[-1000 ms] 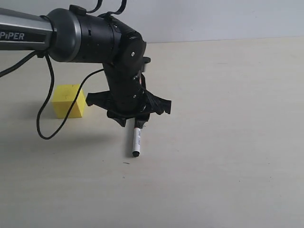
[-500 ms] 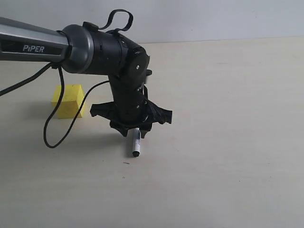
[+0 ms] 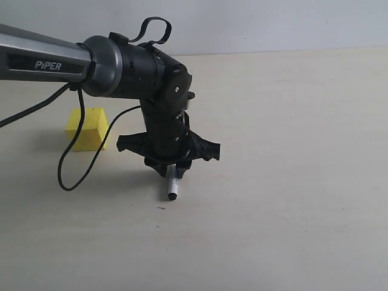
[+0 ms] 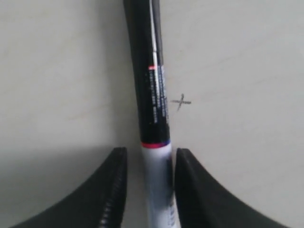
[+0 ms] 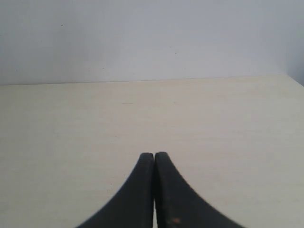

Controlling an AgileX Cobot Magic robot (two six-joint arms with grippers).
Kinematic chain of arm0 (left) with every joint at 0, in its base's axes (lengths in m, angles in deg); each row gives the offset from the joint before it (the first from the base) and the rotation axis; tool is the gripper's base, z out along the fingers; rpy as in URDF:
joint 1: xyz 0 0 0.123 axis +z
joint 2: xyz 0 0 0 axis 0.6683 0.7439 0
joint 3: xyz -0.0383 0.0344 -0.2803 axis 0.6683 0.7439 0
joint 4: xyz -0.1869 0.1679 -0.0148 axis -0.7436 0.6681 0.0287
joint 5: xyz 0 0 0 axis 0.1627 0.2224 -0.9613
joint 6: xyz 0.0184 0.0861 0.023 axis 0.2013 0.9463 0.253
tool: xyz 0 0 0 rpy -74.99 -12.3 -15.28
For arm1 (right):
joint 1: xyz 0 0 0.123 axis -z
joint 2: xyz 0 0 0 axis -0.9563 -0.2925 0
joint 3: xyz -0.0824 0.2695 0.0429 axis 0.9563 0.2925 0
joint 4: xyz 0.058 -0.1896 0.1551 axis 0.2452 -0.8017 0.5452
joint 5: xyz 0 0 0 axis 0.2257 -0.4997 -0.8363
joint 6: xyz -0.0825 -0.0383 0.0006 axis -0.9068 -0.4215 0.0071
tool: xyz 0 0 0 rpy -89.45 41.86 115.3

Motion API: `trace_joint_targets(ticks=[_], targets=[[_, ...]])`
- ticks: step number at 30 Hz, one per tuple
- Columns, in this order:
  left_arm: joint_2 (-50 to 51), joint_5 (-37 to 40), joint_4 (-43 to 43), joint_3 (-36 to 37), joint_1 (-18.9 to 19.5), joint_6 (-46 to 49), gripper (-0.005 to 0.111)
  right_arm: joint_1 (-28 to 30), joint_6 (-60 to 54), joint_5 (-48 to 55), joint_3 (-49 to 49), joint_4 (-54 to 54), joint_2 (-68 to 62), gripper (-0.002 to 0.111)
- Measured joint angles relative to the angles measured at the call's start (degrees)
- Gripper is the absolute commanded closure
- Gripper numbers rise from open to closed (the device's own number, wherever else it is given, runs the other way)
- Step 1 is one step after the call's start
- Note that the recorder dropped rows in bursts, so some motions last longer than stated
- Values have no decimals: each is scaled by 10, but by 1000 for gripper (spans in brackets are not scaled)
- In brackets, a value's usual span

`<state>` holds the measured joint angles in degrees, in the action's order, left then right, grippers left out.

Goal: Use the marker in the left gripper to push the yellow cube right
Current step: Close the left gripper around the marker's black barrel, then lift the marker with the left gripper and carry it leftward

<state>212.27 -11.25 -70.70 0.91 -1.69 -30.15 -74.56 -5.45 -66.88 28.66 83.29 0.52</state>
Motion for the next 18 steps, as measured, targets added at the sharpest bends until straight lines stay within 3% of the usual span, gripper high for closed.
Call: trace_joint_targets(ticks=[2, 11, 18], targets=[[0, 8, -8, 0, 0, 14, 106, 0, 0, 0, 0, 0, 0, 108], [-20, 70, -62, -1, 0, 156, 107, 0, 0, 0, 0, 0, 0, 108], [-165, 125, -16, -1, 14, 211, 107, 0, 0, 0, 0, 0, 0, 108]])
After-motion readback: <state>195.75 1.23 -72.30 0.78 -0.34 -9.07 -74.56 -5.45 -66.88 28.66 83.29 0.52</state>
